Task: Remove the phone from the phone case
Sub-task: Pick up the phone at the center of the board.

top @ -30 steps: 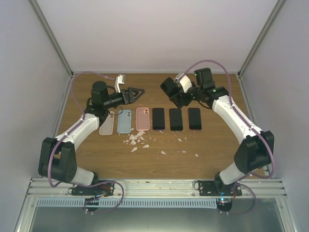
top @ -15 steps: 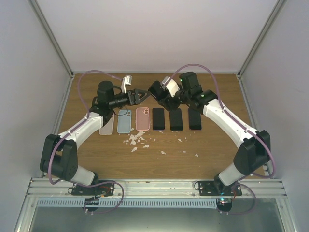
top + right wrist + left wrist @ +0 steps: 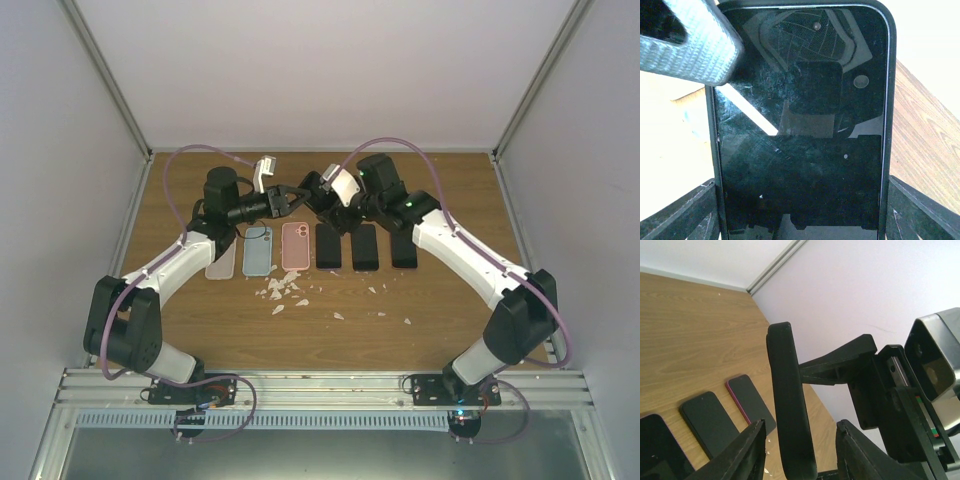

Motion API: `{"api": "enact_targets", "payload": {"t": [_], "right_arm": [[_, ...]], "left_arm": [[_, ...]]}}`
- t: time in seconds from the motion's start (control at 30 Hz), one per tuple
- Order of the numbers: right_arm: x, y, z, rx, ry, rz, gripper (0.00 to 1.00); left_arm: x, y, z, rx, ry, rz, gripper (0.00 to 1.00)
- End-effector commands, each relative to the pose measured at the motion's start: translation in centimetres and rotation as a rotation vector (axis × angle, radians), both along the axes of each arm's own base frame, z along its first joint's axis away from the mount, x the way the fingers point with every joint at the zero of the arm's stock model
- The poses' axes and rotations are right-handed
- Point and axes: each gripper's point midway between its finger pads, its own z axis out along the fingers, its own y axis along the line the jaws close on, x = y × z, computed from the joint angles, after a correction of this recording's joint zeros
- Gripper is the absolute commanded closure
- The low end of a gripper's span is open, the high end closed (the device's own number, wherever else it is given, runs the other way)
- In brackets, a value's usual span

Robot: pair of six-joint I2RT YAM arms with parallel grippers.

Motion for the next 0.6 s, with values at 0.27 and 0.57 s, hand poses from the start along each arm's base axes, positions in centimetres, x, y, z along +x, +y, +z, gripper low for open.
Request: {"api": "enact_targets", "payload": {"t": [0.27, 0.57], "right_arm": [[-0.9, 0.8, 4.7, 0.109, -0.1, 0.025, 0.34], [-3.1, 0.9, 4.5, 0.14, -0.024, 0.124, 0.04]], "left_arm": [[-0.1, 0.2, 1.5, -0.01, -0.07, 0.005, 0.87], [-0.6, 0.9, 2.0, 0.02, -0.129, -0.035, 1.0]]}}
